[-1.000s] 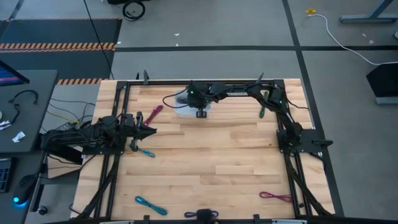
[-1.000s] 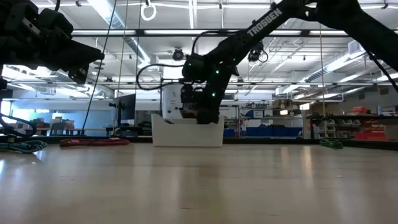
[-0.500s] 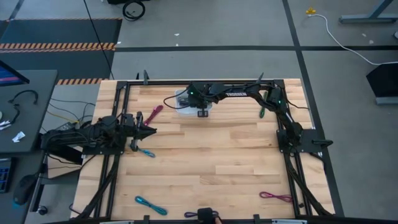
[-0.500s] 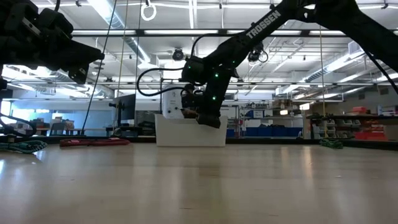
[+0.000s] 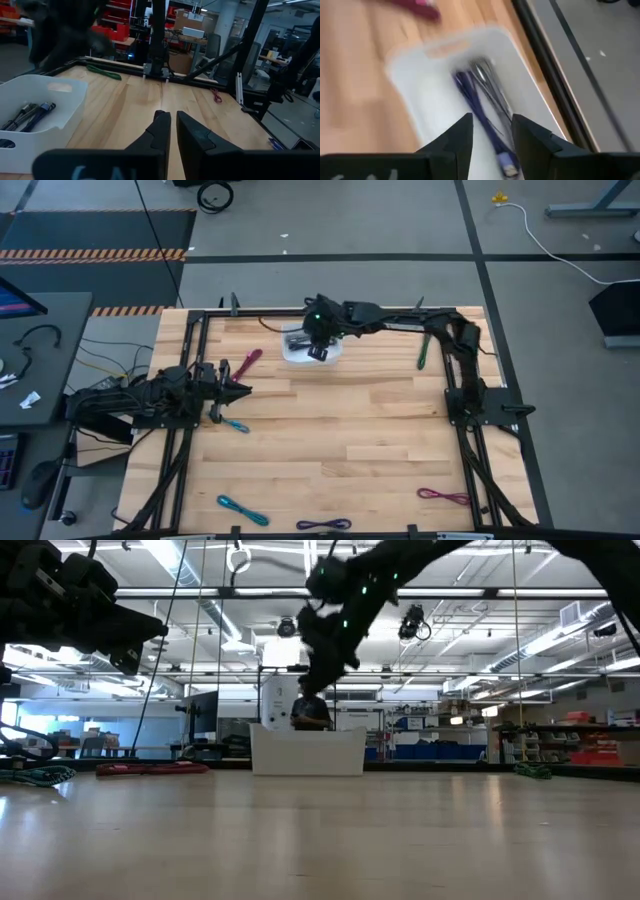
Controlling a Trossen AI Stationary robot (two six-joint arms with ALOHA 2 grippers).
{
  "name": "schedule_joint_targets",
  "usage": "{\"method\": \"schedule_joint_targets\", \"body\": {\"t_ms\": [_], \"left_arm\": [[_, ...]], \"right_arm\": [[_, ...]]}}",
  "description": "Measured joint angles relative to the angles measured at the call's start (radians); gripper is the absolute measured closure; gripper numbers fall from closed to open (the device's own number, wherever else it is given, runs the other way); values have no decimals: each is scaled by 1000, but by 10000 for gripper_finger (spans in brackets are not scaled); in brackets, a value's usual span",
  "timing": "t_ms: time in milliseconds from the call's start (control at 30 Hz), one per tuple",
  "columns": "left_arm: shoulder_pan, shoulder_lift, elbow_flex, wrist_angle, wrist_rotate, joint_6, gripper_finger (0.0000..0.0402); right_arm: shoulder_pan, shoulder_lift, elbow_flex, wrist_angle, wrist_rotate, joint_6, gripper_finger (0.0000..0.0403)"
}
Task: Pick and place USB-C Cables
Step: Put the top black blue charger cable into the white bin
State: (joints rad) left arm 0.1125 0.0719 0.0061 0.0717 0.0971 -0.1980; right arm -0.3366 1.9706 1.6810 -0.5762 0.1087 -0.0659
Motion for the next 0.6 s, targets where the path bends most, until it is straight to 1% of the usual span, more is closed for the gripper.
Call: {"method": "schedule_joint_targets", "body": {"t_ms": [133,333,467,600], "left_arm": [[0,0,0,0,0,0,371],[0,0,0,0,0,1,368],[0,0,0,0,0,1,364],[0,0,0,0,0,1,364]], "right_arm": [[75,-80,-27,-1,-10,31,268],[213,-183,-135,-4,-6,130,269],[309,-256,-239,-4,-4,284,269],[411,-339,-336,-5,29,503,269]]}}
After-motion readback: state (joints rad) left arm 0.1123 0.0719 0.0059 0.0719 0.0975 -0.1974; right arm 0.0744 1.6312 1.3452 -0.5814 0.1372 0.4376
